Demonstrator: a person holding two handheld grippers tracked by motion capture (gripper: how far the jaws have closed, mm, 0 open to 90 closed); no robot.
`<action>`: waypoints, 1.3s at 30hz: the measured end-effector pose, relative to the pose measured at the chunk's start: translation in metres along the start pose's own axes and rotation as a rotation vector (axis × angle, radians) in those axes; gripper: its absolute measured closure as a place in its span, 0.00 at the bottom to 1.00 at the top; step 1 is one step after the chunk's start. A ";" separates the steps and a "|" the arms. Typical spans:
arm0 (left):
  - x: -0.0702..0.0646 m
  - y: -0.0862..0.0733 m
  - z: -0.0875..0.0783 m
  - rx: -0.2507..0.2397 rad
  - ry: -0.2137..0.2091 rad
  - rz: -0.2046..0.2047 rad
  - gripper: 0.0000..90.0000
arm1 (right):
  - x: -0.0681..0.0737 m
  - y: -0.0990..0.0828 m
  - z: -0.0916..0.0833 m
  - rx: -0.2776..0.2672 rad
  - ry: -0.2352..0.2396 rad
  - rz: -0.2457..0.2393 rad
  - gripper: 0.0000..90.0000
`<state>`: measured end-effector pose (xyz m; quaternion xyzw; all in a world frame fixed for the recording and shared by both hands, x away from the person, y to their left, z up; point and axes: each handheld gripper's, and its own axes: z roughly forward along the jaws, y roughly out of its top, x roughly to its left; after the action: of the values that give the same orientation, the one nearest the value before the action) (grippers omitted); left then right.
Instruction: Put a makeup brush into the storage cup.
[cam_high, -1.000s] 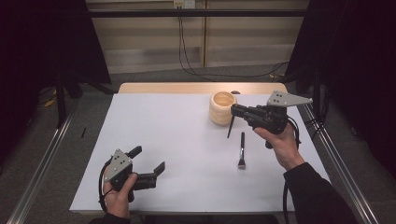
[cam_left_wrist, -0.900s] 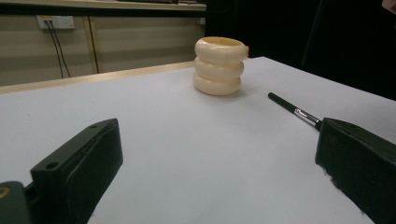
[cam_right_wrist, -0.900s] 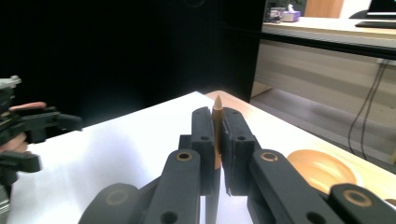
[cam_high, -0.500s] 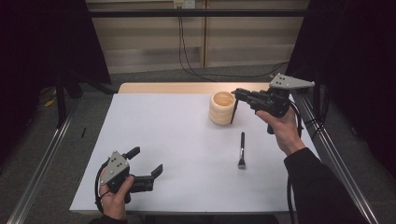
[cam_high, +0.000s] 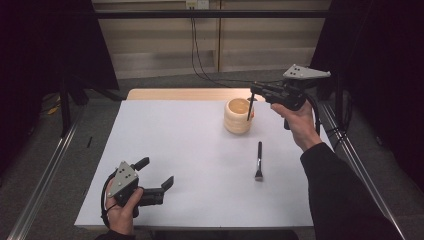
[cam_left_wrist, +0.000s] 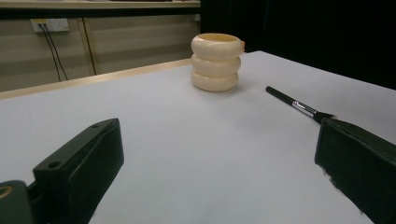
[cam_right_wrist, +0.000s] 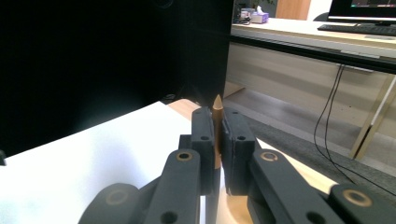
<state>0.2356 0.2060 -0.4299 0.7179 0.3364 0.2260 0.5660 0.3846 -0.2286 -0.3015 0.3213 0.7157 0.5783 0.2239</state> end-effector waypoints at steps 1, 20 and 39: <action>0.000 0.000 0.000 -0.002 -0.002 -0.002 0.01 | -0.002 0.001 0.002 -0.001 -0.007 -0.002 0.94; 0.003 0.000 0.001 -0.006 -0.010 -0.016 0.01 | -0.036 0.003 0.047 0.058 -0.078 -0.008 0.93; 0.005 -0.001 -0.001 -0.003 0.003 -0.008 0.02 | -0.039 -0.025 0.063 0.090 -0.090 0.024 0.93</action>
<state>0.2376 0.2103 -0.4306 0.7154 0.3398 0.2255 0.5675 0.4507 -0.2166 -0.3426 0.3652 0.7262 0.5333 0.2343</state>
